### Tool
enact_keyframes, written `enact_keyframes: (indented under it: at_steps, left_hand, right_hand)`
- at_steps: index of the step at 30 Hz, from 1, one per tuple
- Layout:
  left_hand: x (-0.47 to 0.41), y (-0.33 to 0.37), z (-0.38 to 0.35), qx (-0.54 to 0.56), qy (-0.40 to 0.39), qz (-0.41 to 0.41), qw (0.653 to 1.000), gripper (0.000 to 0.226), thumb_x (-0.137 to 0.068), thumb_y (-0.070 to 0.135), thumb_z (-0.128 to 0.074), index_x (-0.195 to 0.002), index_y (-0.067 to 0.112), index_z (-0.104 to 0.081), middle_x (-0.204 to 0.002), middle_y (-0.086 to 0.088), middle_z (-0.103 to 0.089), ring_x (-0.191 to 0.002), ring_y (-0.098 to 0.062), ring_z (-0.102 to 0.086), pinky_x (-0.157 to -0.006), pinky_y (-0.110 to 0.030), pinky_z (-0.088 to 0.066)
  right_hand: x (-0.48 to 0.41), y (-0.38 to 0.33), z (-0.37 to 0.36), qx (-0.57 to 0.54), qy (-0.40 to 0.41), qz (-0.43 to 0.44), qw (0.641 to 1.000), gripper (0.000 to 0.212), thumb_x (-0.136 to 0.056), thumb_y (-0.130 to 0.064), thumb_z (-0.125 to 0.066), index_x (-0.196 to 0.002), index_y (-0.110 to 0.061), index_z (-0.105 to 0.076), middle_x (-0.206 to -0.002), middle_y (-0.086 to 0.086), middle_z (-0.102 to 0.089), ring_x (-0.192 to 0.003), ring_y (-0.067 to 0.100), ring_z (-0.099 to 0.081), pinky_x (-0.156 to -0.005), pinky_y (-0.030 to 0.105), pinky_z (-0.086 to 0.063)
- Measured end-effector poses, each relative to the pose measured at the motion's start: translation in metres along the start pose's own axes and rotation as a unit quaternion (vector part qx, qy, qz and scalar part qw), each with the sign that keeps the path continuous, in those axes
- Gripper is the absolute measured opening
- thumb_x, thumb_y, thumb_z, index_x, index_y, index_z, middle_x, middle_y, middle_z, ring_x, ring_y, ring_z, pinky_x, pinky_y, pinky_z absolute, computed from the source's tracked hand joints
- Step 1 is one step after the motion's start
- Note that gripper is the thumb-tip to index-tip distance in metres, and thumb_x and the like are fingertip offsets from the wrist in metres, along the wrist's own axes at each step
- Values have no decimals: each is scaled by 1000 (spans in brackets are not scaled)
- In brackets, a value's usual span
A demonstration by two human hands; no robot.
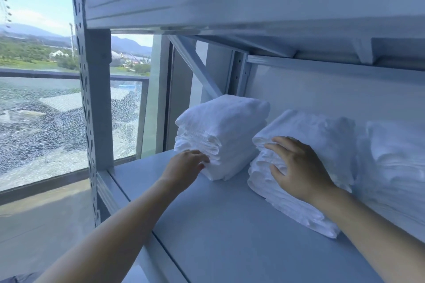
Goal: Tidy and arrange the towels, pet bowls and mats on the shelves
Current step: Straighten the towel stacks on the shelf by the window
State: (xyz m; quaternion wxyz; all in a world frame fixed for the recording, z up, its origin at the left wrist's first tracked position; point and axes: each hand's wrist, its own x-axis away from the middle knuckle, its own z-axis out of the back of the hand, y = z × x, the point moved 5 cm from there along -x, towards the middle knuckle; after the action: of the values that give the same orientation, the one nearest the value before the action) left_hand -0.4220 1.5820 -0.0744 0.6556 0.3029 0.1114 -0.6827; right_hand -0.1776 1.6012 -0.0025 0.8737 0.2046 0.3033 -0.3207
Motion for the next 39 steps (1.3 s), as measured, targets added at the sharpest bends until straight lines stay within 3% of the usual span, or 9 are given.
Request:
enact_keyframes:
  at_steps: [6, 12, 17, 23, 28, 31, 34, 39]
  left_hand:
    - [5, 5, 5, -10, -5, 16, 1000, 20, -93, 23, -52, -105, 25, -68, -106, 10, -66, -91, -19, -62, -68, -32, -50]
    - [10, 7, 8, -34, -12, 10, 999, 20, -94, 27, -51, -104, 28, -68, -109, 13, -66, -91, -16, -63, -68, -30, -50]
    - [9, 8, 8, -30, -13, 11, 999, 21, -96, 26, -49, -107, 24, -66, -111, 12, -64, -92, -19, -62, -66, -26, -43]
    - [15, 12, 17, -24, -5, 10, 1000, 21, -95, 23, -50, -107, 18, -67, -111, 7, -66, -93, -21, -63, -68, -23, -39]
    - [35, 16, 33, -33, -6, 27, 999, 19, -94, 23, -52, -103, 18, -68, -109, 6, -67, -90, -23, -64, -75, -31, -49]
    - [57, 21, 46, -45, -1, 39, 998, 19, -94, 23, -52, -103, 17, -68, -109, 5, -67, -90, -24, -65, -74, -32, -49]
    - [81, 29, 60, -56, 2, 51, 997, 19, -94, 23, -51, -103, 17, -67, -110, 6, -66, -90, -24, -64, -71, -29, -46]
    - [122, 43, 82, -78, 6, 56, 995, 17, -94, 24, -53, -102, 19, -67, -110, 7, -66, -88, -24, -66, -72, -32, -50]
  right_hand:
    - [-6, -18, -12, -30, -9, 8, 999, 40, -72, -12, -71, -112, -11, -65, -118, 8, -62, -107, 29, -60, -96, 39, -42]
    - [-9, 0, 16, 31, 45, -37, 998, 40, -62, -9, -78, -101, -9, -69, -107, 12, -65, -98, 31, -61, -86, 42, -48]
    - [2, 21, 18, 30, -30, -105, 994, 42, -81, -20, -66, -121, -8, -60, -126, 11, -57, -115, 32, -53, -97, 40, -40]
    - [7, 14, 20, 6, -35, -97, 995, 45, -80, -20, -65, -122, -6, -58, -122, 11, -59, -113, 32, -54, -99, 42, -40]
    - [18, -2, 24, -37, -5, -50, 998, 37, -75, -13, -69, -112, -9, -64, -119, 10, -61, -116, 30, -55, -103, 41, -35]
    - [27, -21, 22, -111, -41, -21, 993, 43, -83, -18, -61, -126, -18, -56, -138, 0, -48, -132, 19, -40, -101, 29, -37]
    - [33, -39, 16, -168, -99, -14, 981, 51, -90, -29, -54, -139, -29, -40, -151, -9, -26, -140, 10, -23, -104, 29, -38]
    - [38, -65, 11, -200, -133, 14, 971, 65, -90, -36, -57, -146, -31, -24, -156, -9, -10, -143, 10, -11, -108, 27, -30]
